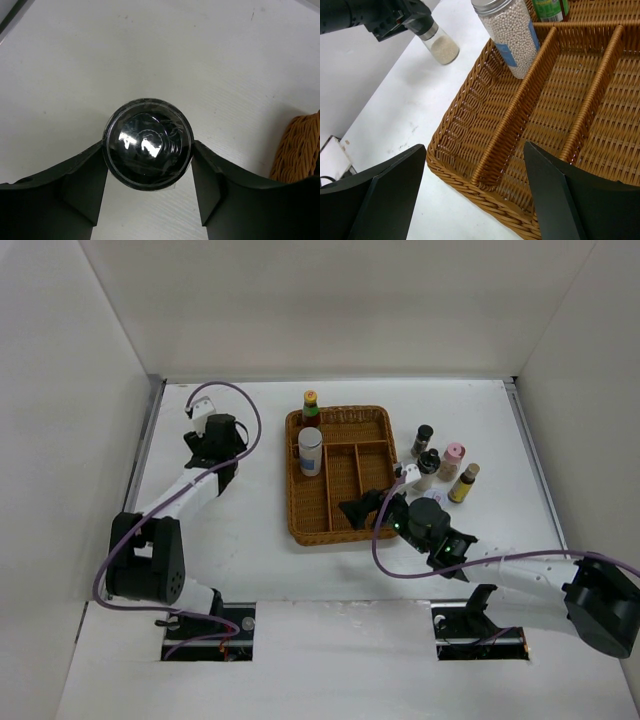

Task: Organize the condiment bottles

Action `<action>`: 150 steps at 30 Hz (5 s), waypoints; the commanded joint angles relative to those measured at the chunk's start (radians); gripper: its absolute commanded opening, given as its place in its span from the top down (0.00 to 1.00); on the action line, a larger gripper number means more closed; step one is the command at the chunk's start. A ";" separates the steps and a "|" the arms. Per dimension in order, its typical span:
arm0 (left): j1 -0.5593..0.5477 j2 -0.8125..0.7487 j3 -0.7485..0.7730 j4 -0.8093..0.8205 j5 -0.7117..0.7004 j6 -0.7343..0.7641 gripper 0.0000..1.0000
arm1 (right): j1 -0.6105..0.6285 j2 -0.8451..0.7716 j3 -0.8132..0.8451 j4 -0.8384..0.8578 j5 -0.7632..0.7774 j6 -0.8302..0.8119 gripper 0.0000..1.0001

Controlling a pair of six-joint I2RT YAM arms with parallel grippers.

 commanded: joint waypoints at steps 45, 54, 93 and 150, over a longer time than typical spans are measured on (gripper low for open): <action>-0.685 -0.322 -0.240 0.204 -0.060 0.077 0.09 | -0.412 -0.096 0.203 -0.485 0.335 -0.053 0.16; -0.644 -0.552 -0.361 0.466 -0.052 0.080 0.05 | -0.450 0.114 0.341 -0.537 0.380 -0.086 0.11; -0.467 -0.598 -0.625 0.695 -0.174 -0.047 0.05 | -0.114 0.406 0.656 -0.268 0.225 -0.182 0.49; -0.473 -0.552 -0.614 0.706 -0.138 -0.055 0.05 | -0.269 -0.230 0.151 -0.633 0.563 0.009 0.49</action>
